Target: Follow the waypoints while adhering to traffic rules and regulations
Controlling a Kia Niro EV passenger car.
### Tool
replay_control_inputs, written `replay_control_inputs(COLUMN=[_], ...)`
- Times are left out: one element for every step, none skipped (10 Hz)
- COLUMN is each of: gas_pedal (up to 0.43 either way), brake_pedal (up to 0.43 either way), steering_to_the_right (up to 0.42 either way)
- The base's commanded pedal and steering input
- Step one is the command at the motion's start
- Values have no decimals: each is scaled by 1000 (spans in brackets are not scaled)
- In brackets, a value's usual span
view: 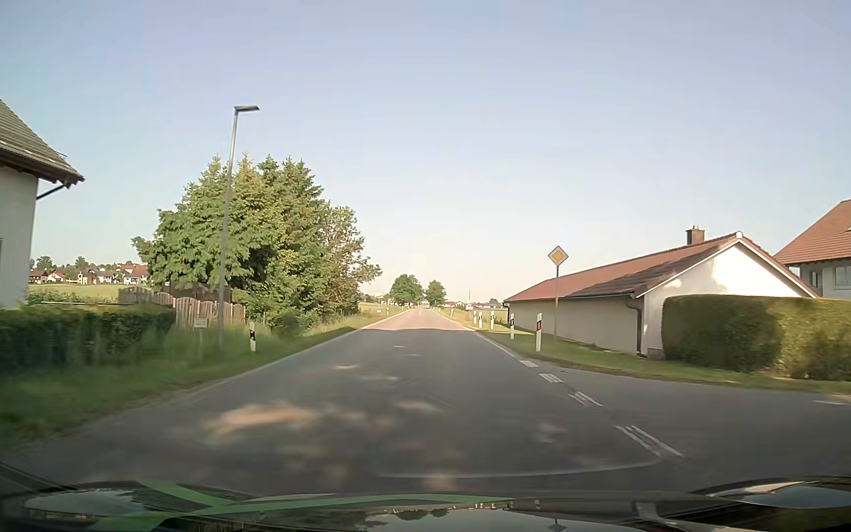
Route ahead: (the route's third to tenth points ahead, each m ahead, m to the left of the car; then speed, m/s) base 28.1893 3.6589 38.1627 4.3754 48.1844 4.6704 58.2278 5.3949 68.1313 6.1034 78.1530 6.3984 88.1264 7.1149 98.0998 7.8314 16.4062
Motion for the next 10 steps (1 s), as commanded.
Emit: replay_control_inputs(gas_pedal=[169, 169, 169, 177, 177, 189, 189, 189, 197, 197], brake_pedal=[0, 0, 0, 0, 0, 0, 0, 0, 0, 0], steering_to_the_right=[-8, -9, -10, -10, -10, -10, -10, -10, -11, -12])
